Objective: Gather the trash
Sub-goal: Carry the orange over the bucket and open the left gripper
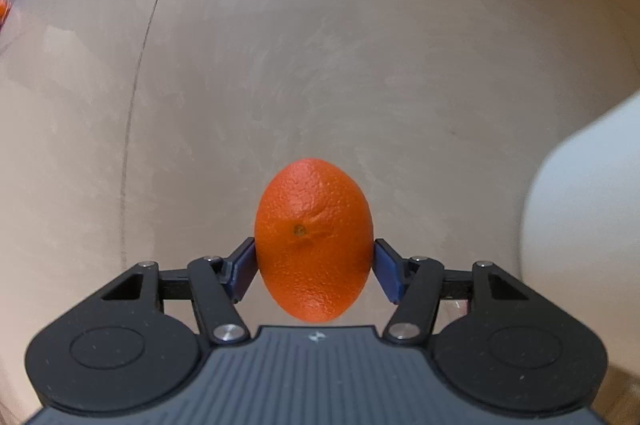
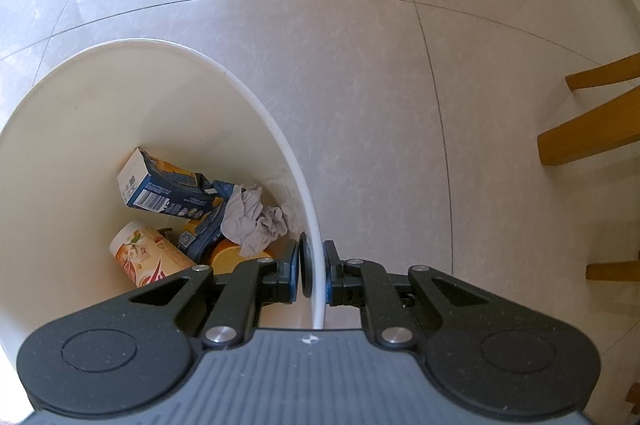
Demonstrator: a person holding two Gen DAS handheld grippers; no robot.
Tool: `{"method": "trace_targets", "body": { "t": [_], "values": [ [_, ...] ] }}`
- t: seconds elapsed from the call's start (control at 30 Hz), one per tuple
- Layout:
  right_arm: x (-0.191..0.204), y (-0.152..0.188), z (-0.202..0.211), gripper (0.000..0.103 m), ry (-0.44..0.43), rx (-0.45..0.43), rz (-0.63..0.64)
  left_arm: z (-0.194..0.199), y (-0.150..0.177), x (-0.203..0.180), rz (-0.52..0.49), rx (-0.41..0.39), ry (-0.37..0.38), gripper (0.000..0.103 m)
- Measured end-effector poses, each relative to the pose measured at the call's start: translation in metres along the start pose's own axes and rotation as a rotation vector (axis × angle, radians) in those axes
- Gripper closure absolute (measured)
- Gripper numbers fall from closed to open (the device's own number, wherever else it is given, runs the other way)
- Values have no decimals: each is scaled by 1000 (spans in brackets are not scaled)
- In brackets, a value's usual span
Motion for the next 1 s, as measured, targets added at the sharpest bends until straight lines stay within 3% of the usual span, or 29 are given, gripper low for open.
{"method": "trace_targets", "body": {
  "t": [0.37, 0.57, 0.7, 0.87, 1.0],
  "values": [
    [-1, 0, 1, 89, -10, 13, 8, 148, -3, -34, -250, -27, -12, 43],
    [2, 1, -1, 89, 9, 10, 28, 220, -5, -81, -415, -70, 14, 43],
    [2, 1, -2, 89, -4, 14, 17, 247, -4, -120, -515, -94, 34, 43],
    [0, 1, -1, 89, -9, 16, 17, 255, 8, -172, -623, -100, 51, 41],
    [0, 1, -1, 89, -9, 16, 19, 256, 12, -206, -668, -116, 59, 25]
  ]
}}
Point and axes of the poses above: each gripper's, at about its wrist camera, not at the fingertips, and z roughly against the way its jaws point, x to its left, y to its underside, the point moved 6 cm from there along -z, roughly the way its jaws point, and after that the axes turned 10 degrees about x, right-handed, at the moved point
